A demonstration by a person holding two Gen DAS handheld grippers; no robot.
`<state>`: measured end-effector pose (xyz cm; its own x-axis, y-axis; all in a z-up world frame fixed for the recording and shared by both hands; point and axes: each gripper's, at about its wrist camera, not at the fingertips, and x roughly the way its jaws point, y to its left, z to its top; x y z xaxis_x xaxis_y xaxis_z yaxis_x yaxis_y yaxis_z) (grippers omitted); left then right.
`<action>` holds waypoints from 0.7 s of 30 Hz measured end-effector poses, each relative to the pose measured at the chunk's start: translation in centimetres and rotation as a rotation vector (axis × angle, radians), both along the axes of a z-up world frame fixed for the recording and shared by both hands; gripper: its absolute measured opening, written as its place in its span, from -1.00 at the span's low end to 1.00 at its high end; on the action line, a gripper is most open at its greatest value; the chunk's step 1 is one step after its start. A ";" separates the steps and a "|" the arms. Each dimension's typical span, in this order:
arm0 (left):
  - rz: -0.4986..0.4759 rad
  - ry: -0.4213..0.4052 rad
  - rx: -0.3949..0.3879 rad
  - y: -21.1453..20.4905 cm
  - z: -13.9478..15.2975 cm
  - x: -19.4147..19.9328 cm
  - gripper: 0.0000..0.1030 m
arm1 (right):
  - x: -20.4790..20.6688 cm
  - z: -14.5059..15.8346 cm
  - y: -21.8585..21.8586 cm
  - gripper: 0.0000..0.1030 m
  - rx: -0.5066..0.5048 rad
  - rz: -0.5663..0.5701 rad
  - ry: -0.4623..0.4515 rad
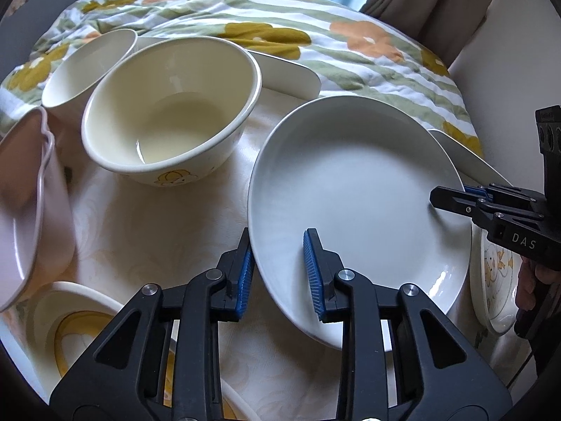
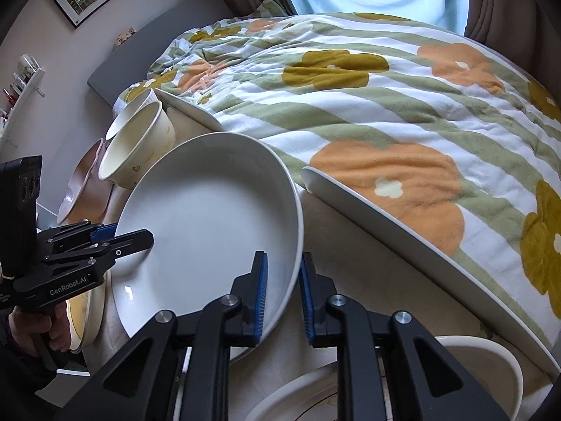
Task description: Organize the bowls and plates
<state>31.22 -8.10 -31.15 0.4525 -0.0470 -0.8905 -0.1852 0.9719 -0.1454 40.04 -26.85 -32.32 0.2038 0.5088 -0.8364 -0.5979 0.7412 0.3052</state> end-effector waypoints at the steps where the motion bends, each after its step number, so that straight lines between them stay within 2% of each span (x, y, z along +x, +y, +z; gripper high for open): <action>1: -0.004 -0.001 0.005 -0.1 0.2 -0.1 -0.52 | 0.0 0.1 0.0 -0.68 0.001 -0.002 -0.001; 7: -0.036 -0.014 0.014 -0.4 1.9 -0.7 -0.52 | -1.0 1.8 -0.5 -0.68 0.028 -0.047 -0.011; 12: -0.068 -0.057 0.017 0.1 4.8 -2.5 -0.52 | -3.2 4.4 -0.4 -0.67 0.045 -0.084 -0.034; 17: -0.120 -0.097 0.022 1.7 7.6 -4.8 -0.52 | -7.2 7.1 0.7 -0.68 0.060 -0.142 -0.053; 21: -0.175 -0.112 0.018 3.9 8.8 -7.1 -0.52 | -10.9 8.2 2.4 -0.68 0.054 -0.200 -0.062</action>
